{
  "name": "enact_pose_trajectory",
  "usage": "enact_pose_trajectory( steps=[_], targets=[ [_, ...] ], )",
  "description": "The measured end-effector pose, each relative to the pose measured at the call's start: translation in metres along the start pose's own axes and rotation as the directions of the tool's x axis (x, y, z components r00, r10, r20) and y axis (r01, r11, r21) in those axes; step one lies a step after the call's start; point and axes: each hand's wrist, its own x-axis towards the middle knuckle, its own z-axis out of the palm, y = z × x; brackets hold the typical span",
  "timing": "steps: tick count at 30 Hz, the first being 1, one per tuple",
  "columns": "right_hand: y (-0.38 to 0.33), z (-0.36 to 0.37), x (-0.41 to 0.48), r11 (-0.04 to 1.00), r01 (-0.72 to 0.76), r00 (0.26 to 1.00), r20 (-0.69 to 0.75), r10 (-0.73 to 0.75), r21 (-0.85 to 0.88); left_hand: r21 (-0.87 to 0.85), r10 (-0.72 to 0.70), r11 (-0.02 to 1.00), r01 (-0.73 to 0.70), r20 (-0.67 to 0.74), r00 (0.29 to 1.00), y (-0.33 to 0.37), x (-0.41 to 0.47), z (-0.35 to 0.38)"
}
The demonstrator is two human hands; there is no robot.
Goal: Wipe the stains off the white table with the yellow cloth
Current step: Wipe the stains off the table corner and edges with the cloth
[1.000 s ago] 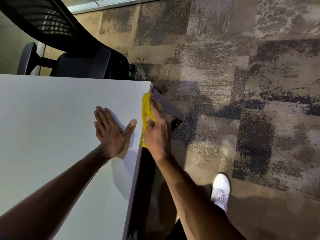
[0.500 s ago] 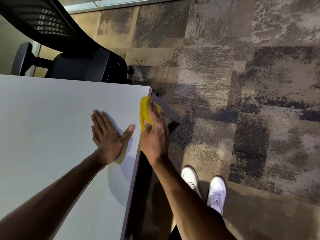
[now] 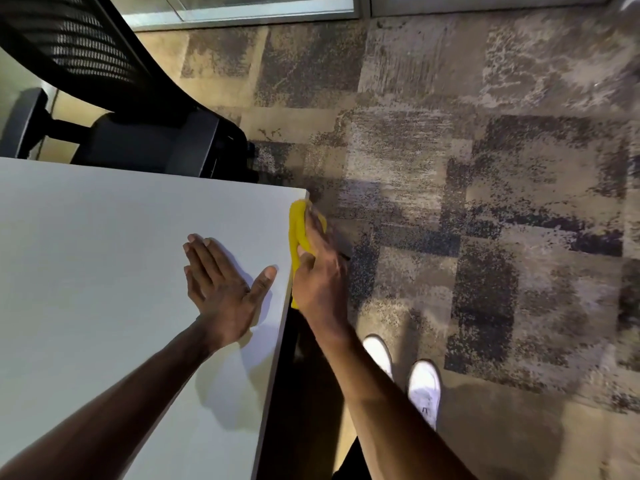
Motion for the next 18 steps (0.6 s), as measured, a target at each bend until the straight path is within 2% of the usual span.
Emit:
enact_pose_trajectory(
  steps=[4, 11, 18],
  targets=[
    [0.014, 0.002, -0.025, 1.0, -0.004, 0.998, 0.056, 0.005, -0.011, 0.016, 0.016, 1.0, -0.016, 0.007, 1.0, -0.004, 0.001, 0.002],
    [-0.006, -0.004, 0.038, 1.0, -0.022, 0.999, -0.026, 0.022, -0.009, 0.002, 0.029, 1.0, -0.029, 0.01, 1.0, -0.007, 0.004, 0.002],
    [0.004, 0.004, -0.025, 0.998, -0.058, 0.998, 0.042, 0.056, 0.027, 0.026, 0.04, 0.999, -0.039, -0.007, 0.999, -0.013, 0.009, 0.007]
  ],
)
